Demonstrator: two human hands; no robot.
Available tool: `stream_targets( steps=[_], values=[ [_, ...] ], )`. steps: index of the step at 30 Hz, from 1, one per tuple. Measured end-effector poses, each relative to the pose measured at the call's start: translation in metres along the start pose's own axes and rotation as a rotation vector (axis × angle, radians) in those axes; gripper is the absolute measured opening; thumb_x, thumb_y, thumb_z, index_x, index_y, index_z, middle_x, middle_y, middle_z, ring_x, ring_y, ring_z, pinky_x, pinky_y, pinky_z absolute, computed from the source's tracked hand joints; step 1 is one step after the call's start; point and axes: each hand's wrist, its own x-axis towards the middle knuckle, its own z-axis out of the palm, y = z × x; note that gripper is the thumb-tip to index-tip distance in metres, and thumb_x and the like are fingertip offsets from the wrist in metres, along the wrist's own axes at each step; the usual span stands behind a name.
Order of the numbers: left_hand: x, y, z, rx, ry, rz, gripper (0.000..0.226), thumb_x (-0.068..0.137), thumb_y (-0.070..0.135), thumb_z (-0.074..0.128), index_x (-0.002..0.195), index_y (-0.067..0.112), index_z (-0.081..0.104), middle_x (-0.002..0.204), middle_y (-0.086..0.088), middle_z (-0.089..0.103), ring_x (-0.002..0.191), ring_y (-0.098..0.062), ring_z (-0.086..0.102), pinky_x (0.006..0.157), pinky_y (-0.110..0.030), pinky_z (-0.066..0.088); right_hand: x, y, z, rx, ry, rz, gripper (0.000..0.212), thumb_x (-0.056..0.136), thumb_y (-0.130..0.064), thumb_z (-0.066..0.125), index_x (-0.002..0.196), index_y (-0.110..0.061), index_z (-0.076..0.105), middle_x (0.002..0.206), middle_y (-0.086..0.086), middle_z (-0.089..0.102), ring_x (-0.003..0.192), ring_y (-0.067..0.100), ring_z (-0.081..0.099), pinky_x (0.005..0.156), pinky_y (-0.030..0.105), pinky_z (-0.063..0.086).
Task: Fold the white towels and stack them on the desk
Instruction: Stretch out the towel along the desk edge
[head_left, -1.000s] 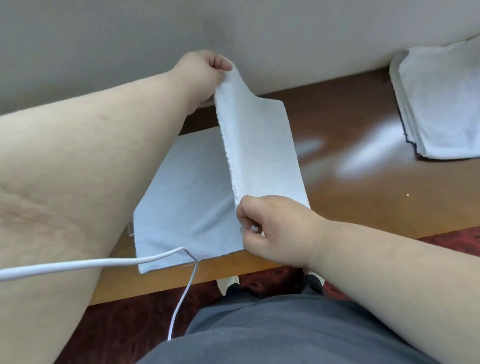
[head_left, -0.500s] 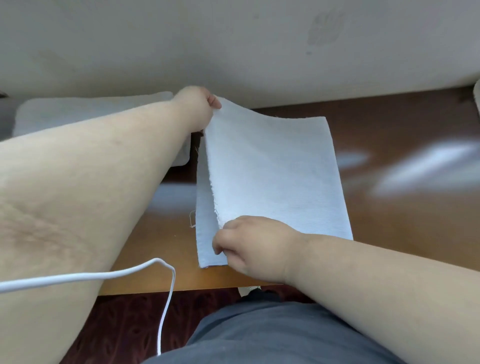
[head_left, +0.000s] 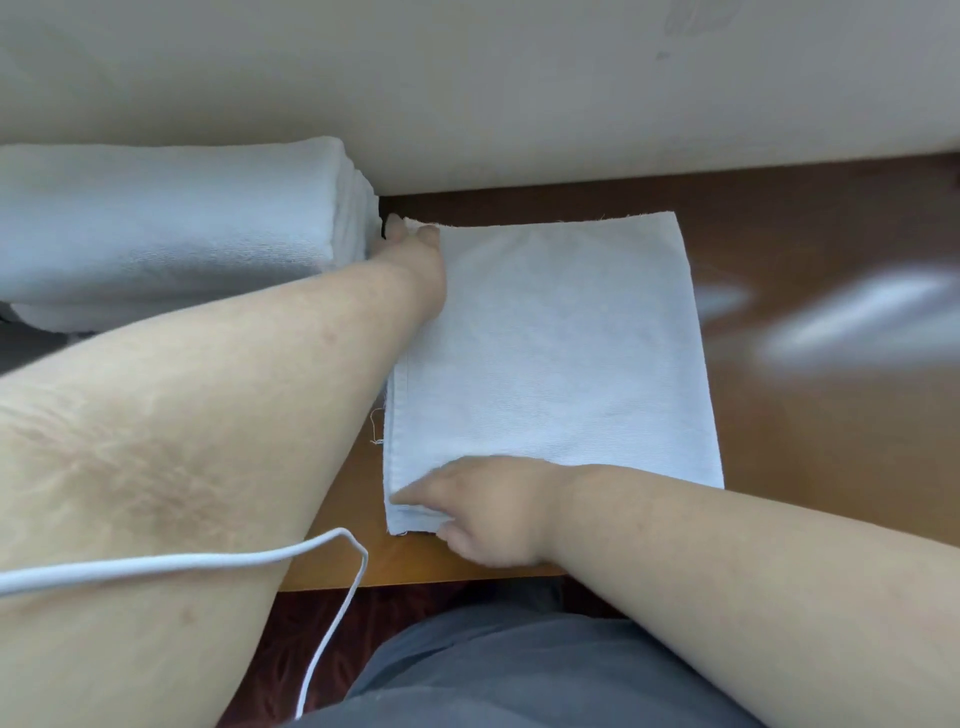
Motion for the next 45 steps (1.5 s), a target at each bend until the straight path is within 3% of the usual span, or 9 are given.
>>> stream_targets(
  steps=[3,7,14,20,23,27,31,35,45],
  values=[
    [-0.016,0.007,0.014,0.038,0.134,0.052,0.070,0.080,0.004,0.057,0.144,0.022,0.035,0.147,-0.017,0.023,0.128,-0.038,0.034,0.102,-0.044,0.039,-0.013,0.024,-0.027,0.068,0.322,0.079,0.048,0.092,-0.024,0.044,0.138,-0.031,0.052,0.137,-0.007,0.058,0.126,0.014,0.050,0.104,0.035,0.042],
    [-0.048,0.039,0.038,-0.137,-0.008,0.127,0.042,0.090,0.010,0.051,0.130,0.023,0.047,0.123,-0.011,0.041,0.105,-0.033,0.052,0.083,-0.039,0.045,-0.034,0.091,-0.071,-0.069,0.623,0.318,0.045,0.091,-0.014,0.045,0.133,-0.025,0.057,0.140,-0.001,0.054,0.132,0.019,0.042,0.110,0.032,0.034],
    [-0.074,0.091,0.058,-0.017,-0.112,-0.089,0.065,0.082,0.009,0.043,0.143,0.023,0.025,0.129,-0.012,0.032,0.118,-0.029,0.036,0.077,-0.040,0.038,-0.083,0.182,-0.082,-0.235,0.278,0.559,0.063,0.095,-0.027,0.042,0.154,-0.035,0.021,0.165,-0.005,0.006,0.150,0.019,0.006,0.121,0.039,0.015],
    [-0.069,0.146,0.054,0.176,-0.189,0.055,0.089,0.084,0.007,0.044,0.154,0.029,-0.004,0.156,-0.009,0.004,0.142,-0.032,0.013,0.103,-0.044,0.036,-0.121,0.182,-0.058,-0.399,0.372,0.628,0.060,0.093,-0.045,0.042,0.149,-0.027,0.031,0.141,0.007,0.038,0.122,0.031,0.039,0.099,0.042,0.040],
    [-0.062,0.174,0.052,0.186,-0.240,0.208,0.091,0.084,-0.004,0.039,0.153,0.036,-0.006,0.161,0.000,-0.019,0.149,-0.030,-0.007,0.117,-0.049,0.020,-0.145,0.179,-0.038,-0.310,0.360,0.651,0.059,0.091,-0.054,0.045,0.141,-0.023,0.038,0.124,0.006,0.040,0.110,0.030,0.045,0.091,0.042,0.044],
    [-0.065,0.199,0.054,0.213,-0.191,0.307,0.095,0.079,-0.008,0.038,0.152,0.040,0.004,0.162,0.003,-0.012,0.148,-0.031,-0.003,0.115,-0.049,0.021,-0.173,0.187,-0.022,-0.159,0.357,0.515,0.051,0.093,-0.054,0.047,0.134,-0.023,0.049,0.121,0.002,0.044,0.115,0.026,0.045,0.091,0.038,0.042],
    [-0.106,0.206,0.081,0.019,0.032,0.315,0.064,0.095,0.020,0.043,0.153,0.033,0.018,0.160,-0.005,0.014,0.142,-0.029,0.021,0.110,-0.043,0.027,-0.203,0.211,-0.014,-0.310,0.309,0.370,0.069,0.094,-0.059,0.043,0.153,-0.027,0.026,0.161,0.002,0.018,0.146,0.024,0.015,0.117,0.040,0.021],
    [-0.171,0.176,0.137,0.061,-0.058,0.280,0.063,0.098,0.056,0.018,0.153,0.036,-0.005,0.163,-0.002,-0.012,0.148,-0.024,-0.013,0.120,-0.045,-0.003,-0.221,0.237,0.007,-0.440,0.145,0.420,0.095,0.088,-0.075,0.030,0.154,-0.027,-0.018,0.160,0.001,-0.028,0.147,0.021,-0.026,0.120,0.045,-0.007],
    [-0.218,0.116,0.152,0.228,-0.109,-0.005,0.081,0.090,0.070,0.008,0.150,0.026,-0.023,0.157,-0.009,-0.030,0.146,-0.028,-0.024,0.120,-0.047,-0.004,-0.225,0.215,0.024,-0.415,0.058,0.495,0.105,0.083,-0.080,0.033,0.153,-0.024,-0.022,0.159,0.006,-0.032,0.147,0.028,-0.026,0.119,0.056,-0.003]
  ],
)
